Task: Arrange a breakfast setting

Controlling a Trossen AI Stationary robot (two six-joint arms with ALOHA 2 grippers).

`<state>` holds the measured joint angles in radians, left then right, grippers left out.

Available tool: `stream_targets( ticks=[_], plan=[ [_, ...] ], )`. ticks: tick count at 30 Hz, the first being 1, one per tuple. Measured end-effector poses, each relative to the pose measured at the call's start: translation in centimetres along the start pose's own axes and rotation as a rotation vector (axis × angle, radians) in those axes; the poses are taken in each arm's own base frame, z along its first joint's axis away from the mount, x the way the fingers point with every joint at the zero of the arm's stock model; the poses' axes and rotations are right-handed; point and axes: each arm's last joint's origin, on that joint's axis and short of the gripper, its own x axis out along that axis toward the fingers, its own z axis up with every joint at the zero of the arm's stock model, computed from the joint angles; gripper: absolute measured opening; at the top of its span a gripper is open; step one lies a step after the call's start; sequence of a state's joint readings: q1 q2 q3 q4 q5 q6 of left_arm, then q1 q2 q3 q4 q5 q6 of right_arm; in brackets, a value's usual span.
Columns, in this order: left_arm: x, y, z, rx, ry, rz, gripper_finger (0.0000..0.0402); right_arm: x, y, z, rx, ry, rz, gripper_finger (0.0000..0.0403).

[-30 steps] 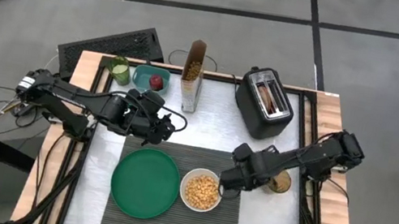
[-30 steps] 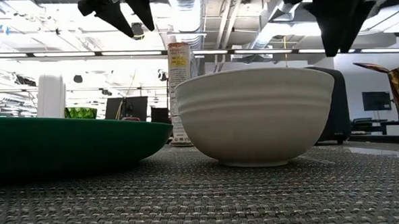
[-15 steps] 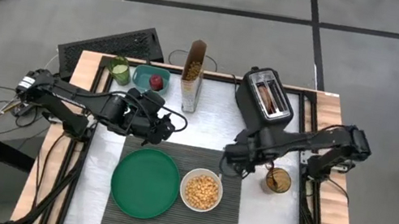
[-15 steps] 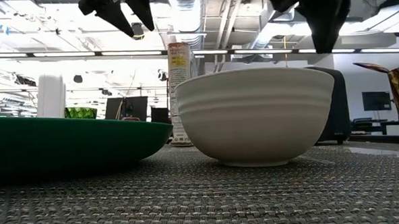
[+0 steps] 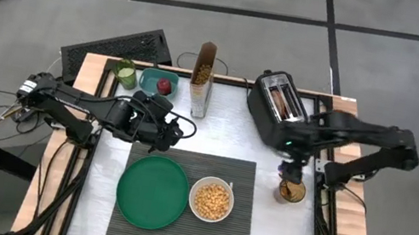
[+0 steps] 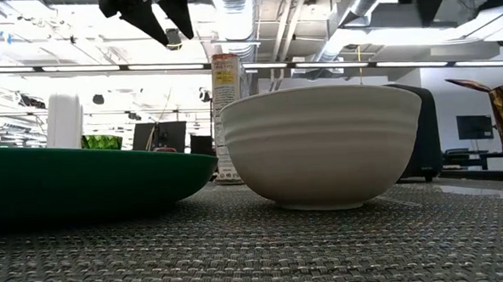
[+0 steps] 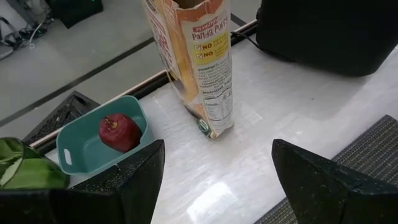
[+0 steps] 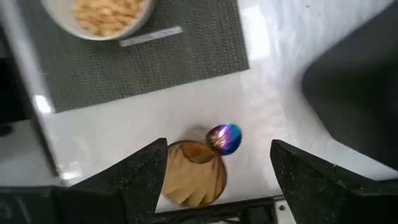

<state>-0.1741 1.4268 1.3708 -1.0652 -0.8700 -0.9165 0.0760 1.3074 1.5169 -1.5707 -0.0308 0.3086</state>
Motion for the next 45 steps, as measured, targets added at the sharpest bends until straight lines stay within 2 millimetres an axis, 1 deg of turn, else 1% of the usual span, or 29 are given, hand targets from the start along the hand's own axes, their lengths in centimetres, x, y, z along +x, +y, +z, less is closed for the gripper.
stream_targets(
  ticks=[3, 5, 8, 10, 12, 14, 16, 23, 26, 29, 31, 33, 35, 38, 41, 45],
  plan=[
    [0.0, 0.0, 0.0, 0.006, 0.001, 0.001, 0.0281, -1.4, -1.2, -1.5, 0.019, -0.062, 0.033, 0.0310],
    [0.0, 0.0, 0.0, 0.006, 0.000, 0.001, 0.0281, -1.4, -1.9, -2.2, 0.029, -0.105, 0.035, 0.0310],
    [0.0, 0.0, 0.0, 0.005, 0.000, 0.000, 0.0281, -0.4, -2.7, -3.0, -0.002, -0.139, 0.065, 0.0310],
    [0.0, 0.0, 0.0, 0.005, 0.000, 0.000, 0.0281, 0.8, -3.0, -3.5, -0.069, -0.092, 0.067, 0.0310],
    [0.0, 0.0, 0.0, 0.005, -0.002, 0.001, 0.0281, 1.8, -3.2, -3.5, -0.147, -0.059, 0.057, 0.0310],
    [0.0, 0.0, 0.0, 0.003, -0.003, 0.002, 0.0281, 2.4, -3.4, -3.1, -0.207, -0.036, 0.054, 0.0310],
    [0.0, 0.0, 0.0, -0.008, -0.003, 0.002, 0.0281, 3.0, -3.4, -2.4, -0.248, -0.028, 0.092, 0.0310],
    [0.0, 0.0, 0.0, -0.013, -0.006, 0.004, 0.0281, 5.5, -4.3, -0.1, -0.394, 0.082, 0.216, 0.0310],
    [0.0, 0.0, 0.0, -0.012, -0.014, 0.011, 0.0281, 6.8, -4.7, 0.8, -0.468, 0.147, 0.240, 0.0310],
    [0.0, 0.1, 0.1, -0.011, -0.022, 0.017, 0.0281, 8.4, -5.1, 1.9, -0.507, 0.204, 0.263, 0.0310],
    [0.0, 0.1, 0.1, -0.012, -0.022, 0.017, 0.0281, 9.2, -5.1, 2.6, -0.507, 0.195, 0.279, 0.0310],
    [0.0, 0.1, 0.1, -0.018, -0.024, 0.019, 0.0281, 9.4, -5.2, 2.9, -0.507, 0.182, 0.302, 0.0310],
    [0.0, 0.1, 0.1, -0.021, -0.029, 0.021, 0.0281, 9.7, -5.3, 2.9, -0.491, 0.234, 0.311, 0.0310],
    [0.0, 0.1, 0.1, -0.022, -0.042, 0.031, 0.0281, 10.9, -5.8, 3.4, -0.402, 0.288, 0.320, 0.0306],
    [0.0, 0.1, 0.1, -0.019, -0.046, 0.035, 0.0281, 11.1, -6.1, 3.1, -0.345, 0.363, 0.350, 0.0298],
    [0.0, 0.1, 0.1, -0.017, -0.046, 0.035, 0.0281, 11.2, -6.3, 3.2, -0.334, 0.364, 0.353, 0.0292]
  ],
)
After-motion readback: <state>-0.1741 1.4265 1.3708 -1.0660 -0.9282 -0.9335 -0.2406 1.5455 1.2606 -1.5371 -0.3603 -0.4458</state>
